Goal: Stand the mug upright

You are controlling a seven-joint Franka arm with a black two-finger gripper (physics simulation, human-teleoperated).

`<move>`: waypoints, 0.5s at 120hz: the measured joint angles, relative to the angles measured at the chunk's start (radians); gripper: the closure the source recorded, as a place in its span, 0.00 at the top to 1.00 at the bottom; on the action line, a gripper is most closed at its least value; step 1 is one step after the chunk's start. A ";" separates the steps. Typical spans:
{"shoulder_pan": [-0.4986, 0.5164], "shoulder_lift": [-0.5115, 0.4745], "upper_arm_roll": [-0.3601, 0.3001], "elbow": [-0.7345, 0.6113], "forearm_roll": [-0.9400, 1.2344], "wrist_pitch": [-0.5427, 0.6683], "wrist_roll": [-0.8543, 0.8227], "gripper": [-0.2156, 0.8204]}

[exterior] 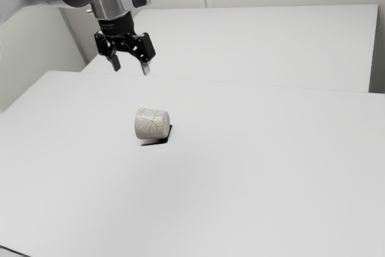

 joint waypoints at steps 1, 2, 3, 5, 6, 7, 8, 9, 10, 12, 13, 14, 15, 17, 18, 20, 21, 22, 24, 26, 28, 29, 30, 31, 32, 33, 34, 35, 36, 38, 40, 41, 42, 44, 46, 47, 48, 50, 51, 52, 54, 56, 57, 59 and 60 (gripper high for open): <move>0.000 0.000 0.000 0.000 0.000 0.000 0.000 0.79; 0.000 0.000 0.000 0.000 0.000 0.000 0.000 0.79; 0.001 0.000 0.000 0.000 0.000 0.000 -0.001 0.79; 0.002 0.000 -0.001 0.000 0.000 0.000 -0.001 0.79; 0.002 0.000 -0.001 0.000 0.000 0.000 -0.001 0.79; 0.002 0.000 -0.001 0.000 0.000 0.000 -0.002 0.79; 0.002 0.000 -0.001 0.000 0.000 -0.001 -0.002 0.79; 0.003 0.000 -0.001 0.000 0.000 -0.001 -0.002 0.79; 0.003 0.000 -0.001 0.000 0.000 -0.001 -0.002 0.79; 0.003 0.000 -0.001 0.000 0.000 -0.001 -0.003 0.79; 0.003 0.000 -0.001 0.000 0.000 -0.001 -0.003 0.79; 0.003 0.000 -0.001 0.000 0.000 -0.001 -0.003 0.79; 0.002 0.000 -0.001 0.000 0.000 -0.001 -0.004 0.79; 0.002 0.000 0.000 0.000 0.000 -0.001 -0.004 0.79; 0.001 0.000 0.000 0.000 0.000 -0.001 -0.004 0.79; 0.000 0.002 0.001 0.000 0.000 -0.001 -0.005 0.79; 0.000 0.003 0.001 0.000 0.000 -0.001 -0.005 0.79; -0.001 0.004 0.002 0.000 0.000 -0.001 -0.005 0.79; -0.002 0.006 0.003 0.000 0.000 -0.002 -0.005 0.79; -0.003 0.008 0.003 0.000 0.000 -0.002 -0.005 0.79; -0.004 0.010 0.004 0.001 0.000 -0.003 -0.005 0.79; -0.005 0.010 0.004 0.003 0.000 -0.003 -0.005 0.79; -0.005 0.012 0.004 0.005 0.000 -0.003 -0.005 0.79; -0.006 0.013 0.004 0.007 0.000 -0.004 -0.005 0.79; -0.006 0.014 0.004 0.010 0.000 -0.004 -0.005 0.79; -0.007 0.016 0.005 0.014 0.000 -0.005 -0.005 0.79; -0.007 0.018 0.005 0.018 0.000 -0.005 -0.005 0.79; -0.008 0.020 0.005 0.021 0.000 -0.006 -0.006 0.79; -0.009 0.022 0.005 0.024 0.000 -0.006 -0.006 0.79; -0.011 0.027 0.006 0.032 0.000 -0.007 -0.006 0.79; -0.013 0.032 0.008 0.037 0.001 -0.007 -0.007 0.79; -0.015 0.035 0.009 0.040 0.001 -0.008 -0.007 0.79; -0.016 0.038 0.010 0.042 0.000 -0.008 -0.007 0.79; -0.020 0.043 0.013 0.047 0.000 -0.008 -0.007 0.79; -0.024 0.049 0.017 0.051 0.000 -0.009 -0.008 0.79; -0.026 0.052 0.019 0.053 0.000 -0.009 -0.008 0.79; -0.027 0.055 0.020 0.055 0.000 -0.009 -0.008 0.79; -0.029 0.062 0.022 0.060 0.000 -0.010 -0.008 0.79; -0.029 0.065 0.023 0.062 0.000 -0.010 -0.008 0.79; -0.029 0.068 0.024 0.064 0.000 -0.010 -0.009 0.79; -0.028 0.073 0.027 0.069 0.000 -0.011 -0.009 0.79; -0.025 0.079 0.029 0.073 0.000 -0.011 -0.009 0.79; -0.023 0.082 0.029 0.075 0.000 -0.011 -0.009 0.79; -0.018 0.086 0.031 0.079 0.000 -0.011 -0.009 0.79; -0.014 0.089 0.031 0.081 0.000 -0.011 -0.009 0.79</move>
